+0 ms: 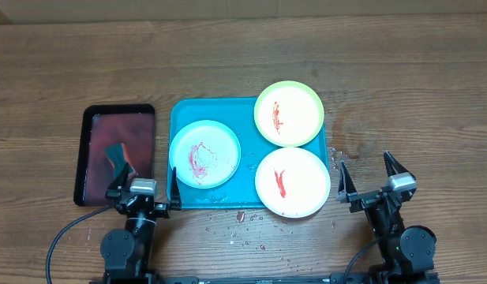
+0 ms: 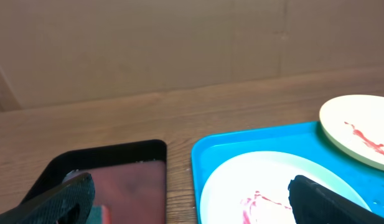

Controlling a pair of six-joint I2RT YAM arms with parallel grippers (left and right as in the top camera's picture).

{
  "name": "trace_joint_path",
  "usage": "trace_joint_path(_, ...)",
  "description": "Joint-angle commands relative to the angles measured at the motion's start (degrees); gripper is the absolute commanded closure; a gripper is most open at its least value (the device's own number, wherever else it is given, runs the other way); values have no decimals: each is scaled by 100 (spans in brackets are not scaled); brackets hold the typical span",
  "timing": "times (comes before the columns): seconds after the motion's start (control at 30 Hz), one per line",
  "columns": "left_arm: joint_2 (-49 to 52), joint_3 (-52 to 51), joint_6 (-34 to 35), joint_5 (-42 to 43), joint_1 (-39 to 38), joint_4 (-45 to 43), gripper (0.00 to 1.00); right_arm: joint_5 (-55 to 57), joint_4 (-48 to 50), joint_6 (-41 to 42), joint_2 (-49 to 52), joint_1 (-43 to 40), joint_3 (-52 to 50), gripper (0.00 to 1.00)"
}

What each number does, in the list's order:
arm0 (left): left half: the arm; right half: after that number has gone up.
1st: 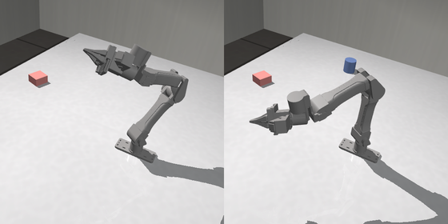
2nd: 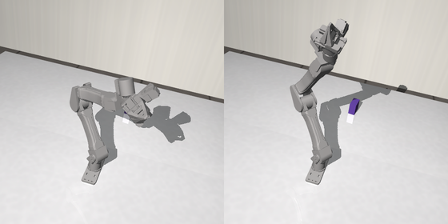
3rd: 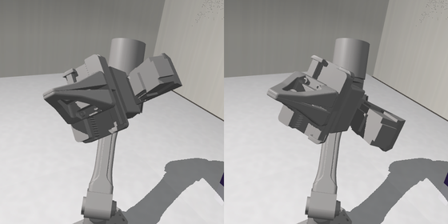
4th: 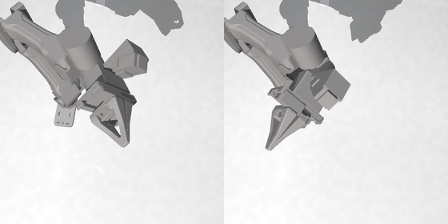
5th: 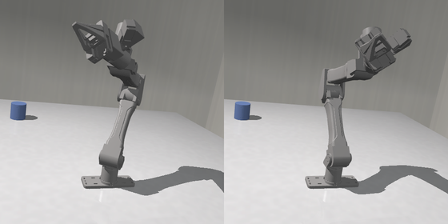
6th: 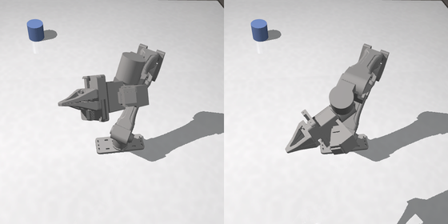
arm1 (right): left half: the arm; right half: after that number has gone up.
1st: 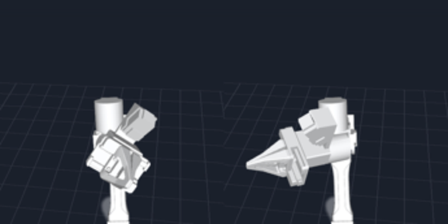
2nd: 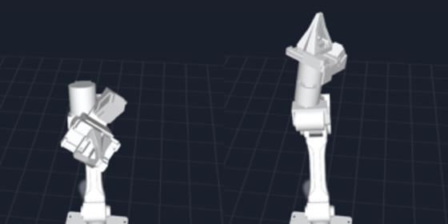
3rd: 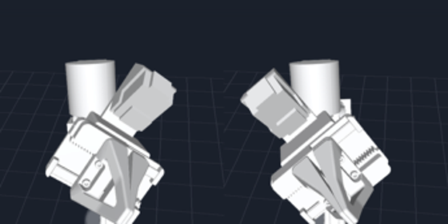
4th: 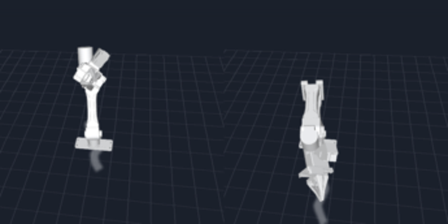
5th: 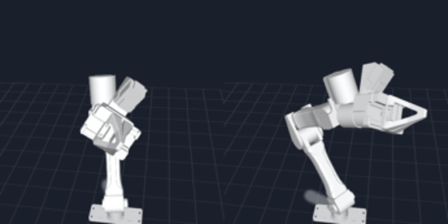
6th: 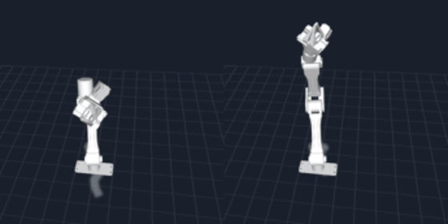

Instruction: Clean dirty plates on tray and stack at the side

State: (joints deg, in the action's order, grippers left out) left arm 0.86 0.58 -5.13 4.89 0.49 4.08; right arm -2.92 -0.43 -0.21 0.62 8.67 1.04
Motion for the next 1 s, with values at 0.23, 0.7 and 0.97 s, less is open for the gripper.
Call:
trace_joint_path(0.23, 24, 793, 131, 531, 20, 483, 0, 26, -525, 63, -44, -15, 470, 0)
trace_joint_path(0.7, 2649, 4299, 149, 1010, 20, 2824, 0, -201, -2022, 63, 1499, -15, 3060, 0)
trace_joint_path(0.97, 4732, 6741, 149, 1023, 20, 4690, 0, -610, -3233, 63, 3204, -15, 4946, 0)
